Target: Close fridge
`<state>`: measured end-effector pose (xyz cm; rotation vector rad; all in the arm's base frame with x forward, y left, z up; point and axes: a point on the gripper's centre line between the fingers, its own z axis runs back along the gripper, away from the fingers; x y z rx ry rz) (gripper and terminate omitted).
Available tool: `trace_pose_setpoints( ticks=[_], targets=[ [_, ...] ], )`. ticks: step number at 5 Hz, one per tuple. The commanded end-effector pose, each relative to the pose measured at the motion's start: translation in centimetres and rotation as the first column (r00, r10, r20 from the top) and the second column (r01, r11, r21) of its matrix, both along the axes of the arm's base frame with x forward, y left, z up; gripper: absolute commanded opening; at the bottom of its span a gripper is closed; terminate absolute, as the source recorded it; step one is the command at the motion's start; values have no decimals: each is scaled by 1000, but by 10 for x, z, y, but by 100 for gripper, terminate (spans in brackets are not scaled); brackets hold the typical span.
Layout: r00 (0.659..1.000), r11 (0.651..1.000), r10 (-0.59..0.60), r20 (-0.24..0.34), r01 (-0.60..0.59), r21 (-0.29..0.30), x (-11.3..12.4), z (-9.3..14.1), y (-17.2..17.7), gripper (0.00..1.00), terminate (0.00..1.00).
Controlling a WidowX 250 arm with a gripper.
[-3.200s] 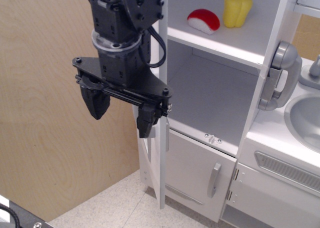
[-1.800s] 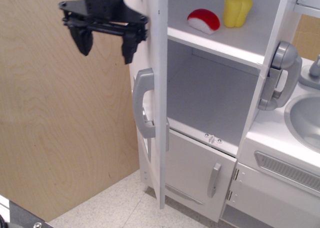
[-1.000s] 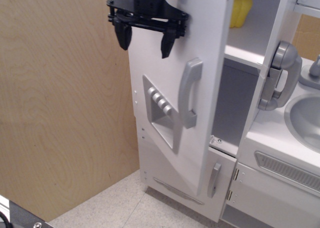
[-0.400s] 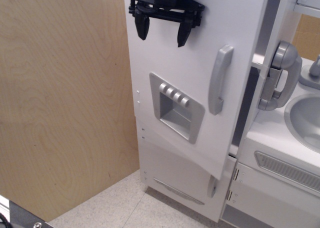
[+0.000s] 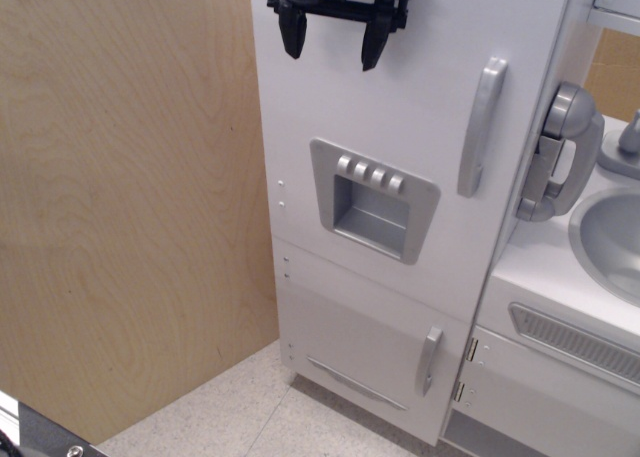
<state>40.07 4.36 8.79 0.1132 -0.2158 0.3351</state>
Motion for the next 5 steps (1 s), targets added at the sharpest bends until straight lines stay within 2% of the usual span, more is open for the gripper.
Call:
trace_pose_setpoints(
  ticks=[1, 3, 4, 5],
  targets=[
    [998, 1000, 6, 59, -6, -7, 2, 24, 7, 100, 0],
    [994, 994, -111, -22, 111, -18, -81, 28, 9, 100, 0],
    [991, 992, -125, -52, 124, -25, -97, 22, 10, 100, 0],
    [991, 992, -125, -52, 124, -25, -97, 22, 10, 100, 0]
  ],
)
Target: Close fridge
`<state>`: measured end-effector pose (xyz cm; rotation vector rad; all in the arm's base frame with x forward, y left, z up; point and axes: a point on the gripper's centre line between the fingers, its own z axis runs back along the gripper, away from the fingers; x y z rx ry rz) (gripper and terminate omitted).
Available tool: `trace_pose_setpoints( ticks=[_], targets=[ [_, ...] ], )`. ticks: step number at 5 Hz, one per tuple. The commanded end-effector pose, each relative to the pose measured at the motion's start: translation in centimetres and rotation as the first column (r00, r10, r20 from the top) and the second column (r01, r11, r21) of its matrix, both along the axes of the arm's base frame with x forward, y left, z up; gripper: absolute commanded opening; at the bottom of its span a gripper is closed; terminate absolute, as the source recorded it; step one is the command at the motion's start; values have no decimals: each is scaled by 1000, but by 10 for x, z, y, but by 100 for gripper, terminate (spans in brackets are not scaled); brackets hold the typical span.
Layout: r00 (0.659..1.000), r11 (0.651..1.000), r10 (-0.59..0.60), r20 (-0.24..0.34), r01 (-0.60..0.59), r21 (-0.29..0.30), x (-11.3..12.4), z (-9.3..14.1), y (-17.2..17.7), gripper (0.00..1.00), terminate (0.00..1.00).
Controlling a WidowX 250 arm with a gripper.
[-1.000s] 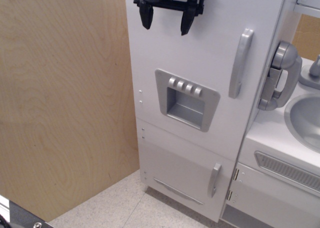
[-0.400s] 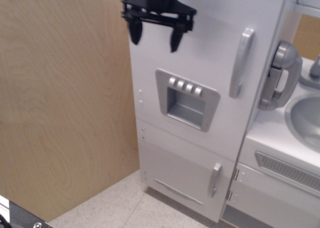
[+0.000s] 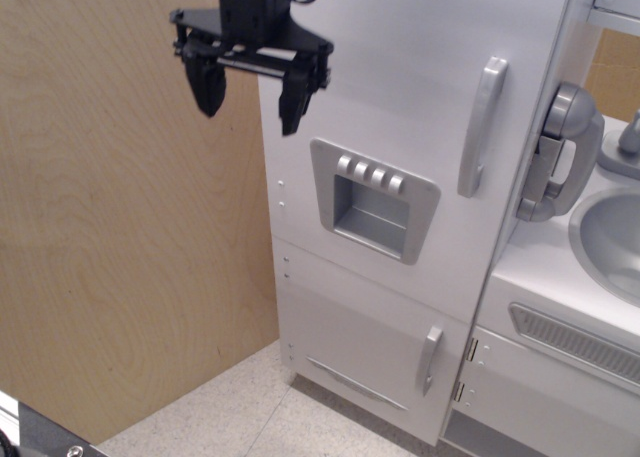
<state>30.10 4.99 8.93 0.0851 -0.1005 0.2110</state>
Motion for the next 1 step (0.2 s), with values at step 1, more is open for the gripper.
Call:
trace_pose_setpoints(
  ticks=[1],
  targets=[
    [998, 1000, -4, 64, 3, 8, 3, 20, 4, 100, 100]
  ],
)
